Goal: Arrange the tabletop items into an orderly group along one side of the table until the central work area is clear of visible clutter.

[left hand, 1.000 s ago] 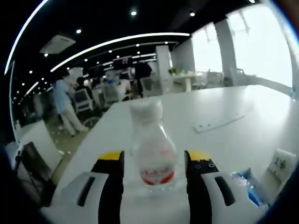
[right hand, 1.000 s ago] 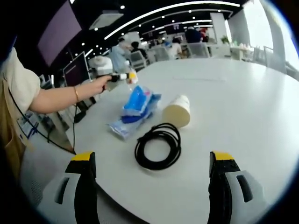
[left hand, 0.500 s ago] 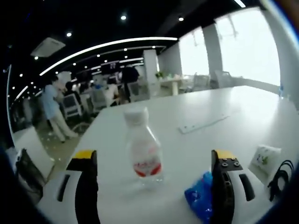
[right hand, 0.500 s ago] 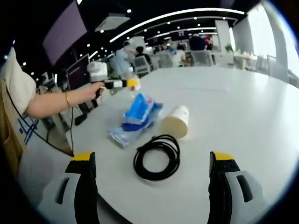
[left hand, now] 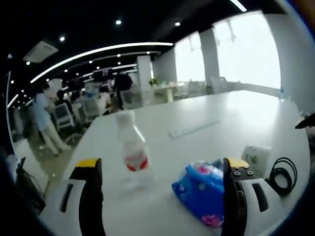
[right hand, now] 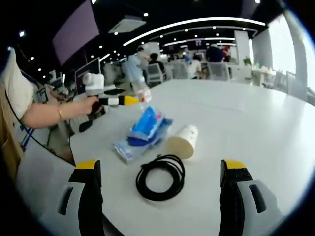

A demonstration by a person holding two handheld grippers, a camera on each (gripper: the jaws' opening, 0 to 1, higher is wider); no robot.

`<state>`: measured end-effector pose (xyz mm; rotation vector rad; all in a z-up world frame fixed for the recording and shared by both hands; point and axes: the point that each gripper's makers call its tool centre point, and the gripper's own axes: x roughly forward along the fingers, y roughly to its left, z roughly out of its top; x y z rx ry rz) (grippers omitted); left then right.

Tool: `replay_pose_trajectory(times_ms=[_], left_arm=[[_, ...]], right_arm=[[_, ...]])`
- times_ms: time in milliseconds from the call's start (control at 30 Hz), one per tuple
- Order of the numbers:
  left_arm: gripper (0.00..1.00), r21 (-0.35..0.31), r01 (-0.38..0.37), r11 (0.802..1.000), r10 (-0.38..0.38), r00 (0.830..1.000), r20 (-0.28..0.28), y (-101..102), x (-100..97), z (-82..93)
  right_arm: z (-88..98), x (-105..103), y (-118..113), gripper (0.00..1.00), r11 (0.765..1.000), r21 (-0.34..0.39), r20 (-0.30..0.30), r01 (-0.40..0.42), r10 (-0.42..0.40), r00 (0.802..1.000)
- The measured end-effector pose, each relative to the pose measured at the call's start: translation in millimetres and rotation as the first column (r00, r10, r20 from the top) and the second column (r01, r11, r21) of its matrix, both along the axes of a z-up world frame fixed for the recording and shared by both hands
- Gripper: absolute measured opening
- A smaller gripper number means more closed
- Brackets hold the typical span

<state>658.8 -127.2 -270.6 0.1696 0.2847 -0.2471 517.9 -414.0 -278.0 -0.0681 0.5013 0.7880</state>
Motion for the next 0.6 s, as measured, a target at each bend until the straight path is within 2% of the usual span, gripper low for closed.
replay_pose_trajectory(times_ms=[100,233,300,433,600], left_arm=[[0.99,-0.006,0.017,1.0,-0.017,1.0,-0.005,-5,-9.6,2.8],[0.99,-0.072,0.021,0.997,-0.021,1.0,-0.007,-11,-23.1,9.2],[0.99,-0.084,0.019,0.996,-0.021,1.0,-0.016,-12,-29.1,9.8],[0.99,-0.154,0.013,0.988,-0.019,0.999,-0.038,-15,-38.1,9.5],[0.99,-0.139,0.024,0.99,-0.028,0.999,-0.029,-17,-46.1,11.8]], right_arm=[[0.8,4,-2,0.99,1.0,-0.01,0.007,-0.003,0.003,1.0],[2.1,10,-4,0.99,1.0,-0.013,0.014,-0.003,0.003,1.0],[2.4,13,-5,0.99,1.0,-0.016,0.016,-0.001,0.002,1.0],[5.8,19,-6,0.99,0.999,-0.033,0.039,-0.007,0.009,0.999],[8.4,29,-8,0.93,0.997,-0.068,0.072,-0.019,0.024,0.997]])
